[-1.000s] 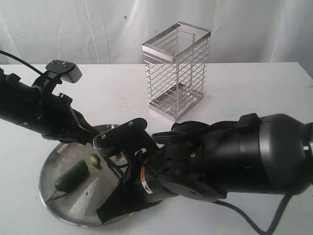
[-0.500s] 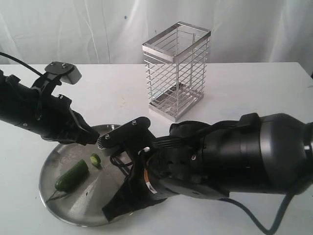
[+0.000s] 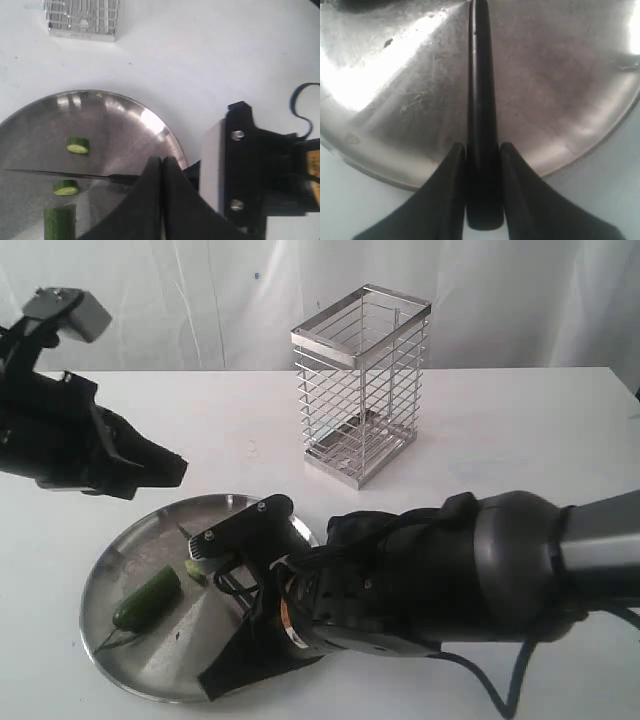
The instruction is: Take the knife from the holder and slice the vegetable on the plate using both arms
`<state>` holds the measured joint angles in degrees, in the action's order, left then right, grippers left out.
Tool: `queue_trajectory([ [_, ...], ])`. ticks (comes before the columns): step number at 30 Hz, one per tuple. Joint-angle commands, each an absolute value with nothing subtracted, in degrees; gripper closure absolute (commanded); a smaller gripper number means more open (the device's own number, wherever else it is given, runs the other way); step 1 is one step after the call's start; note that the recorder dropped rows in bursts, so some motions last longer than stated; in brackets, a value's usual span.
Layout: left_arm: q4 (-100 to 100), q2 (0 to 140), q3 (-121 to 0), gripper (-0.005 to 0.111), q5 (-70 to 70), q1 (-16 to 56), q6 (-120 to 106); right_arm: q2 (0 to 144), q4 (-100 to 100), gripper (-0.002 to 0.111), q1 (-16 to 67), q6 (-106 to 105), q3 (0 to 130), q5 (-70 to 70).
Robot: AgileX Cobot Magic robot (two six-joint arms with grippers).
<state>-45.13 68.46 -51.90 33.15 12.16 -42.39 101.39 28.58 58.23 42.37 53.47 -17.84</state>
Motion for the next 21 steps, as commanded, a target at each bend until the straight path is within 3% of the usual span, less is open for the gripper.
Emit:
queue_trajectory([
  [1, -44.6, 62.3, -51.5, 0.107, 35.9, 12.1, -39.9, 103.5, 29.2, 0.108, 56.4, 42.6, 53.6, -14.7],
  [10, -37.8, 50.1, -51.4, 0.107, 39.2, 12.1, -31.5, 106.6, 29.2, 0.107, 55.2, 42.6, 53.6, -9.6],
  [21, -35.0, 39.7, -51.4, 0.107, 41.6, 12.1, -26.3, 107.4, 29.2, 0.068, 54.8, 42.7, 53.6, -9.8],
])
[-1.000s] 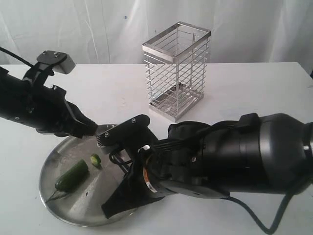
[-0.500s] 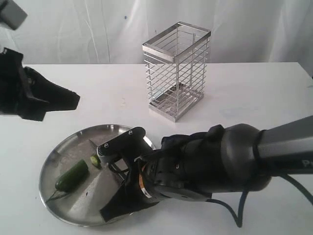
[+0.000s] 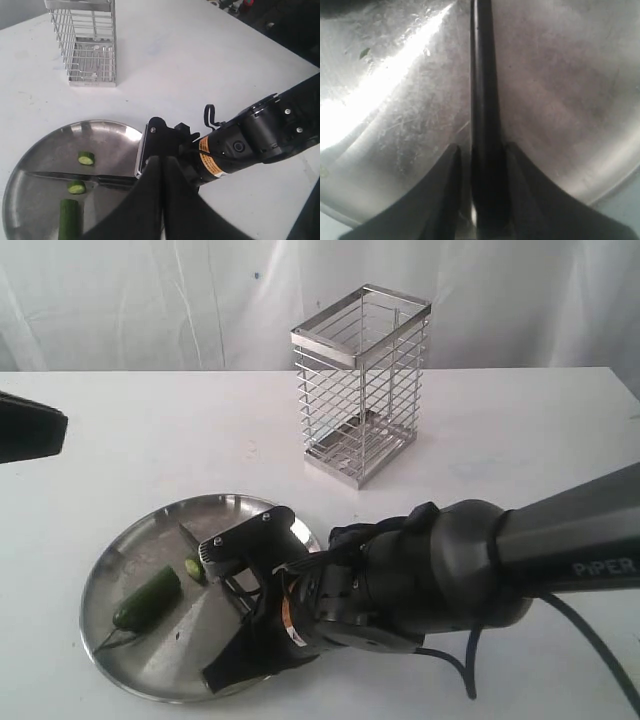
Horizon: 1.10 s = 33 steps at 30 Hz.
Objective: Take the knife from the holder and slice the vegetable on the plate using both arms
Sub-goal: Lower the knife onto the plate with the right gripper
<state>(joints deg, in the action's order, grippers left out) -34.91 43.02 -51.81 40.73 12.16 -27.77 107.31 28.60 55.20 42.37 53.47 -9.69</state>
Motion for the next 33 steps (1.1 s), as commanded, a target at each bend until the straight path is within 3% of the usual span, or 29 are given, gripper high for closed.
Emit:
queue_trajectory([
  [1, -34.3, 38.7, -51.4, 0.107, 41.6, 12.1, -25.7, 107.1, 29.1, 0.064, 54.8, 43.2, 53.6, -9.8],
  [4, -29.8, 35.9, -51.4, 0.107, 42.2, 12.1, -21.3, 105.5, 29.1, 0.058, 54.8, 43.8, 53.6, -9.8],
  [13, -23.2, 25.0, -51.4, 0.107, 45.2, 12.1, -11.1, 95.7, 29.2, 0.058, 54.9, 43.8, 51.3, -8.2],
  [25, -3.3, 0.9, -47.7, 0.107, 54.9, 12.1, 5.7, 72.7, 28.0, 0.091, 54.9, 45.1, 34.4, 11.6],
  [33, -2.8, 0.0, -44.0, 0.107, 62.0, 12.1, 6.2, 57.7, 26.8, 0.108, 59.2, 45.7, 29.2, 15.3],
])
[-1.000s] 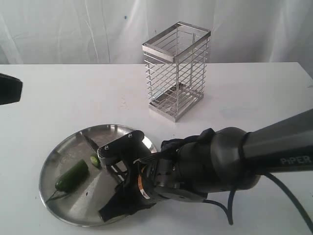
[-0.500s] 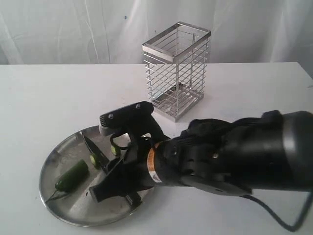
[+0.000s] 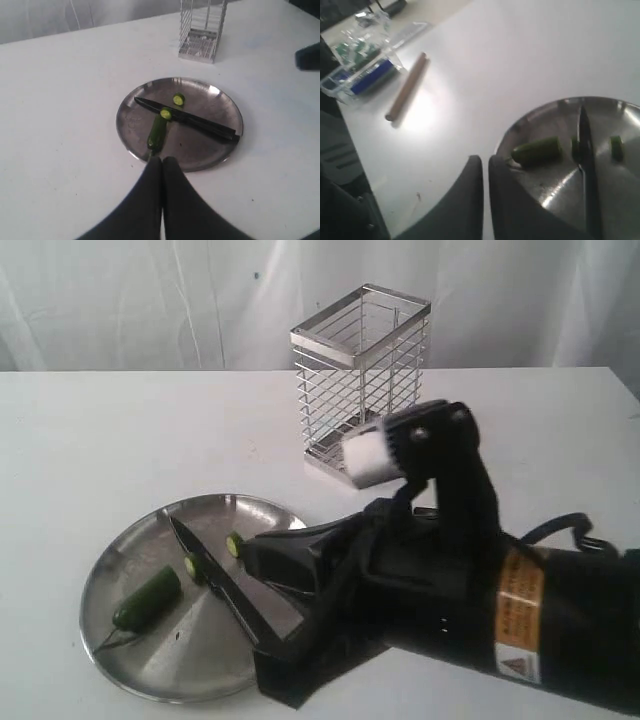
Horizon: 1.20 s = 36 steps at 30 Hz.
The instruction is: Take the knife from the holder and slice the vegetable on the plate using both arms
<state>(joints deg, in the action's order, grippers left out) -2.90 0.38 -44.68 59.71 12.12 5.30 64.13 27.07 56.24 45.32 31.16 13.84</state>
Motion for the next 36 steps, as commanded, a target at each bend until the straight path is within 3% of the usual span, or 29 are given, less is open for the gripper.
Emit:
queue_trajectory([
  [1, -2.8, 0.0, -44.0, 0.107, 62.1, 12.1, 6.2, 56.5, 26.8, 0.108, 59.9, 45.7, 29.0, 15.0],
  [22, -2.8, 0.0, -44.0, 0.107, 63.6, 12.1, 6.2, 45.1, 26.9, 0.108, 63.4, 46.2, 28.5, 12.6],
  [28, -2.8, 0.0, -44.0, 0.107, 63.6, 12.1, 6.2, 44.4, 26.9, 0.108, 63.4, 42.2, 28.5, 3.9],
  [36, -2.8, 0.0, -44.0, 0.107, 63.6, 12.1, 6.1, 42.9, 26.9, 0.108, 61.8, 28.8, 28.4, 2.8],
])
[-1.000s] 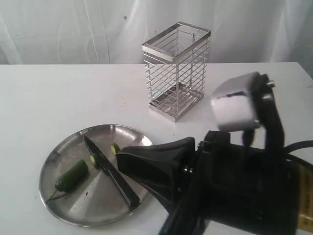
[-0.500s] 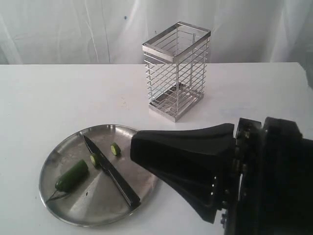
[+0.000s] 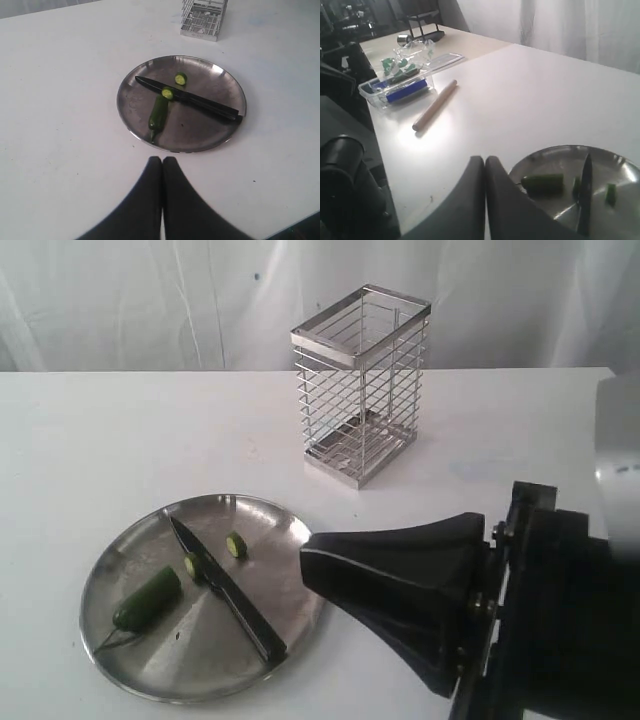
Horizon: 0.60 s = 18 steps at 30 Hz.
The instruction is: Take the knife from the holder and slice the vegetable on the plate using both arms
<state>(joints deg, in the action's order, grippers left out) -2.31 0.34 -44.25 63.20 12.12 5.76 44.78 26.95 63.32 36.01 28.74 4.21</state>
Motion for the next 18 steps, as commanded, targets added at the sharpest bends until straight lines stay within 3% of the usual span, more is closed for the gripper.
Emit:
queue_trajectory([
  [1, -2.8, 0.0, -44.0, 0.107, 63.6, 12.1, 6.1, 41.9, 26.9, 0.108, 60.4, 28.4, 27.8, 3.2],
  [9, -2.6, 0.0, -44.0, 0.107, 63.6, 12.1, 6.1, 27.9, 29.1, 0.108, 44.0, 28.6, 14.6, 13.4],
  [18, -2.6, 0.0, -44.0, 0.107, 63.6, 12.1, 6.1, 7.4, 29.1, 0.108, 28.0, 31.9, 0.9, 13.4],
])
